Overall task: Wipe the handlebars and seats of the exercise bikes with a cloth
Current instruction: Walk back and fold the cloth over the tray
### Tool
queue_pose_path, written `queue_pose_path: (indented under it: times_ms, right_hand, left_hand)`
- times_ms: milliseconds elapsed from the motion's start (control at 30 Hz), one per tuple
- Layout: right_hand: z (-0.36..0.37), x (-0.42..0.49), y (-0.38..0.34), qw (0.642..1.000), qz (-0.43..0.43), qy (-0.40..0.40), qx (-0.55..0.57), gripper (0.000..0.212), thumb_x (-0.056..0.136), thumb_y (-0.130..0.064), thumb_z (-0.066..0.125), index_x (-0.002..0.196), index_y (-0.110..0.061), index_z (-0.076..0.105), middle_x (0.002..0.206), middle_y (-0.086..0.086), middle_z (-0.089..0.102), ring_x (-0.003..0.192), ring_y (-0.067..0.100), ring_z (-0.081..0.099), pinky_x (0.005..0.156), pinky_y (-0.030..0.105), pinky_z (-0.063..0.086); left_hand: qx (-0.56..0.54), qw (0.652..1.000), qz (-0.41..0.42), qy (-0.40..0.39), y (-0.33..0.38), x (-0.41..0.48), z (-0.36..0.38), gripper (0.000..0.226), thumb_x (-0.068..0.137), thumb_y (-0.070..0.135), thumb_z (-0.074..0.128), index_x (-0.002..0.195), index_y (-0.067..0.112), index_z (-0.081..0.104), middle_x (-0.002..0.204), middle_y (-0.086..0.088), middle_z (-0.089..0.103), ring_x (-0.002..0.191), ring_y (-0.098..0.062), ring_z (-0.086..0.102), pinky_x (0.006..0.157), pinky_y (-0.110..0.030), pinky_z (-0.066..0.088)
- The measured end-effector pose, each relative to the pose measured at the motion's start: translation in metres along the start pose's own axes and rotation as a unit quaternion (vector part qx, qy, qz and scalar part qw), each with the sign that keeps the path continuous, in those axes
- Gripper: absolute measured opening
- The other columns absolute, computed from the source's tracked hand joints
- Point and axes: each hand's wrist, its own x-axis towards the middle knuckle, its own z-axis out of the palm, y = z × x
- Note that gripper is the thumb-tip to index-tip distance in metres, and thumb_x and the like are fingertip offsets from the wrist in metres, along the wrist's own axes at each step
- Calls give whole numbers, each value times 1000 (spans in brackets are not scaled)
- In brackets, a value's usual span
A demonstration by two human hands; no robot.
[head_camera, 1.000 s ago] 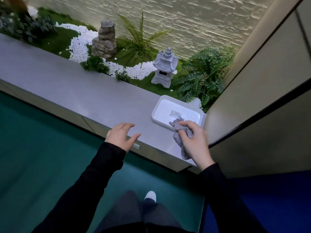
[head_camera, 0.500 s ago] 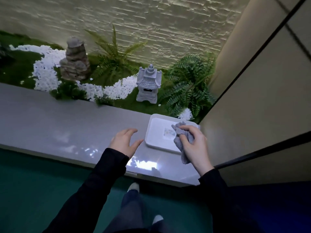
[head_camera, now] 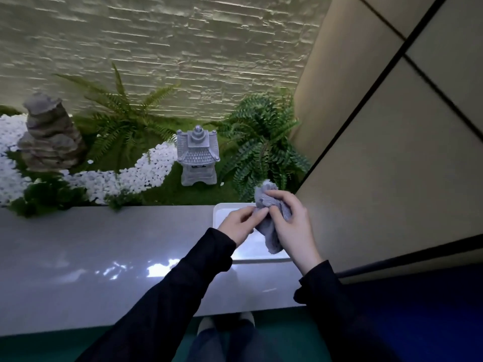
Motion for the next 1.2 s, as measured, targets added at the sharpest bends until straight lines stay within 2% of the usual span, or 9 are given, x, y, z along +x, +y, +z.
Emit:
queue_pose_path:
  times_ms: [67,300,467,667,767,900,1000,1100,1200]
  right_hand:
    - [0,10,-4,1000,8,-6,17,31,90,-2,52,101,-28,64,115,-6,65,110,5,58,93,24,46]
    - [-9,43,-3,988,13,-51,147,25,97,-12,53,119,-23,58,120,-9,62,113,5,58,91,22,48]
    - [-23,59,10,963,84,-53,251,36,91,-17,60,126,-15,54,119,2,65,108,16,63,90,28,53]
    - [-28,64,30,927,180,-58,323,28,90,-16,59,116,-6,61,110,10,64,94,17,65,79,31,55]
    - [-27,64,39,907,236,-50,344,25,96,-13,53,118,-4,61,103,14,66,89,22,66,73,33,56]
    - [-20,61,39,861,318,-105,382,50,96,-48,46,124,-8,60,114,18,67,97,29,68,77,42,57]
    - [-11,57,38,837,322,-130,423,63,85,-65,51,125,-17,60,118,15,67,106,28,66,82,48,55]
    - [0,55,36,839,299,-105,442,55,84,-46,67,131,-22,52,125,10,64,112,27,64,83,48,54]
    - [4,58,38,838,292,-53,457,40,93,-26,60,129,-12,51,125,13,64,112,30,63,84,47,53]
  left_hand:
    - [-75,997,-10,-8,7,8,0,20,94,30,51,92,17,66,90,0,66,91,-16,61,92,-37,49]
    - [-174,983,2,62,30,28,-12,12,93,2,50,92,-4,61,82,-14,62,69,-19,60,66,-24,54]
    - [-247,967,1,66,41,37,-23,21,93,4,48,107,-9,60,88,-14,67,76,-20,65,71,-25,56]
    - [-269,961,8,63,49,46,-25,16,93,4,49,94,4,65,79,-1,72,71,-10,68,64,-19,54]
    - [-278,959,14,61,53,49,-25,16,93,5,49,97,7,64,88,-3,71,80,-13,67,70,-22,54]
    - [-283,957,12,55,57,50,-23,18,93,5,49,99,9,65,90,-4,70,80,-15,68,72,-25,54]
    - [-205,976,28,73,59,49,-18,17,94,3,48,95,11,63,86,-5,66,75,-15,63,66,-23,52]
    - [-97,990,61,77,60,46,-13,20,94,0,48,85,13,61,78,-4,61,67,-10,60,61,-20,49]
    - [-82,990,73,87,59,44,-15,20,93,-2,48,85,11,60,82,-7,60,74,-15,58,66,-23,49]
